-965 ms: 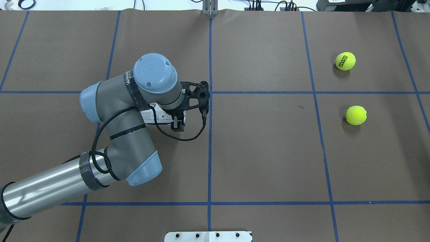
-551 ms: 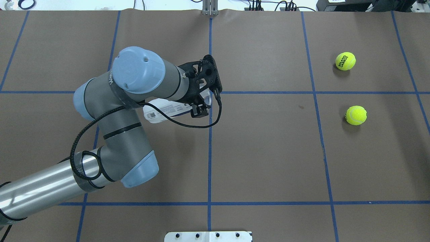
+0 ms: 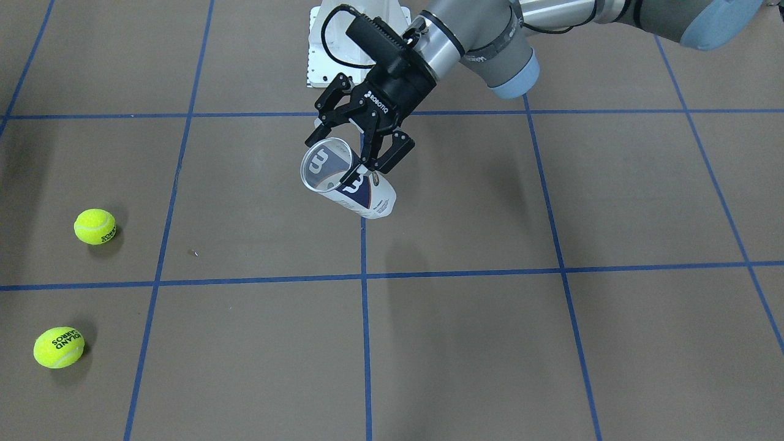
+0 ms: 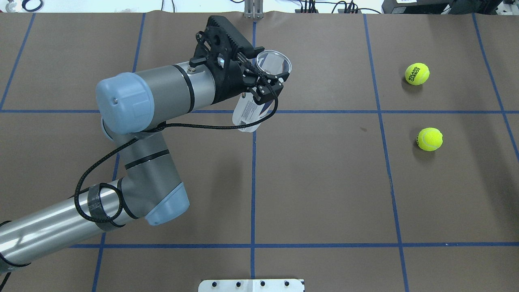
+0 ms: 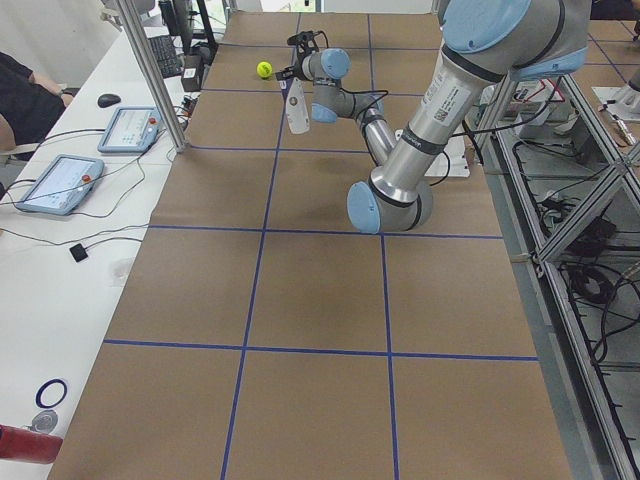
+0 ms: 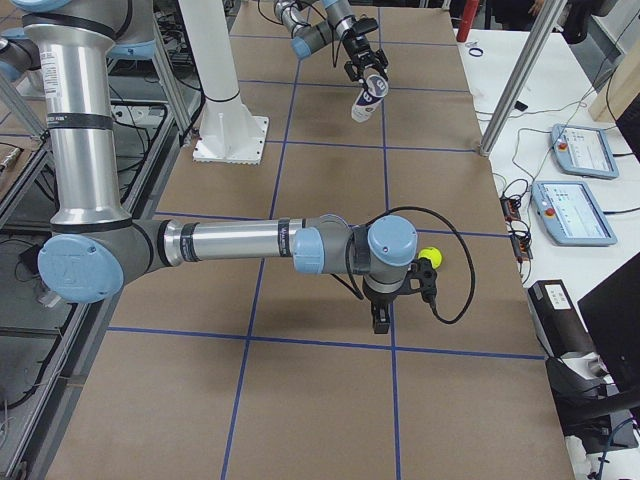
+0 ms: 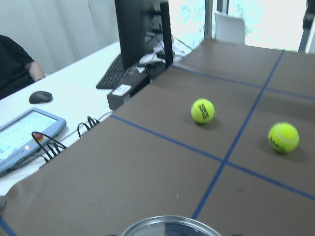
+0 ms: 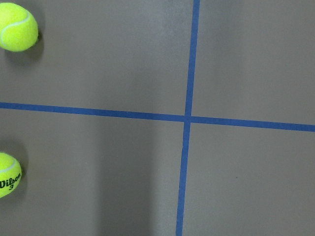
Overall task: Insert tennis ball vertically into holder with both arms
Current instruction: 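Lift the can with the left gripper and tilt it upright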
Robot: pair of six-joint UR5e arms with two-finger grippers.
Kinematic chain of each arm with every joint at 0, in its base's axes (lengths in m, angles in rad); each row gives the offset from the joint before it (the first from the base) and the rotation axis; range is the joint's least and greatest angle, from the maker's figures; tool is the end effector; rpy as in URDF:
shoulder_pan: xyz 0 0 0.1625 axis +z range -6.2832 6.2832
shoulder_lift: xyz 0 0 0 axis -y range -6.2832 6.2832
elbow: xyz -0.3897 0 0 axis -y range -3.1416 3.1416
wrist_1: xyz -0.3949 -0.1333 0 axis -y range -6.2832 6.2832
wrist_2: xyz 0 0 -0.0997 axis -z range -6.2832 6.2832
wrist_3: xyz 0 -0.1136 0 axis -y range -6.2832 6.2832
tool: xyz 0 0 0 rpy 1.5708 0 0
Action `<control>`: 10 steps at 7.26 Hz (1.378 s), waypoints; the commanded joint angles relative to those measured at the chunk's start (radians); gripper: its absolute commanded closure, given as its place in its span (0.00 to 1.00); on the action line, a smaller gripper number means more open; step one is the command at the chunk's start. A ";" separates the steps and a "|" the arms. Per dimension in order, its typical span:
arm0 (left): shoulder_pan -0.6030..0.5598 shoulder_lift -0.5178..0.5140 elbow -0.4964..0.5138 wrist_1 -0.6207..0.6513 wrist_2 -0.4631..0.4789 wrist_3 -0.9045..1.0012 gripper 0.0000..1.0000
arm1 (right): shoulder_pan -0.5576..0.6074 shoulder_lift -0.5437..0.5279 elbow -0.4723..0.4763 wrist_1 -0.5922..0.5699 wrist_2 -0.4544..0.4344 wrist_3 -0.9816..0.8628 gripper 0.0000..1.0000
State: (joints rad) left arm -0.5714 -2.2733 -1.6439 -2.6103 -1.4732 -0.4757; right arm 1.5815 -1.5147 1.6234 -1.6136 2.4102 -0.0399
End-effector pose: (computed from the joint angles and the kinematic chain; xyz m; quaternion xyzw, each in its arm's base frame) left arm 0.4429 -0.4564 0.0594 0.6027 0.5071 0.1221 0.6039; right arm 0.0543 -0.5183 0.5779 0.0404 -0.4064 -0.0267 0.9124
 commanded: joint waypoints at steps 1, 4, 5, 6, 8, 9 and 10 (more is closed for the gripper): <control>0.007 0.102 0.068 -0.300 0.132 -0.053 0.62 | 0.000 0.007 0.006 0.000 0.003 0.002 0.01; 0.010 0.118 0.269 -0.679 0.137 -0.050 0.62 | 0.000 0.007 0.012 0.000 0.007 0.002 0.01; 0.013 0.124 0.335 -0.753 0.166 -0.047 0.61 | 0.000 0.007 0.012 0.000 0.006 0.002 0.01; 0.031 0.136 0.366 -0.799 0.203 -0.041 0.61 | 0.000 0.008 0.013 0.000 0.007 0.002 0.01; 0.039 0.135 0.368 -0.800 0.205 -0.040 0.61 | 0.000 0.008 0.013 0.000 0.007 0.002 0.01; 0.054 0.133 0.368 -0.800 0.205 -0.038 0.61 | 0.000 0.008 0.013 0.000 0.007 0.002 0.01; 0.067 0.133 0.368 -0.798 0.205 -0.008 0.60 | 0.000 0.007 0.012 0.000 0.007 0.000 0.01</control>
State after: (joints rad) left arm -0.5188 -2.1395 -1.2771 -3.4087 -1.2692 -0.5059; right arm 1.5815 -1.5067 1.6366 -1.6138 2.4175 -0.0387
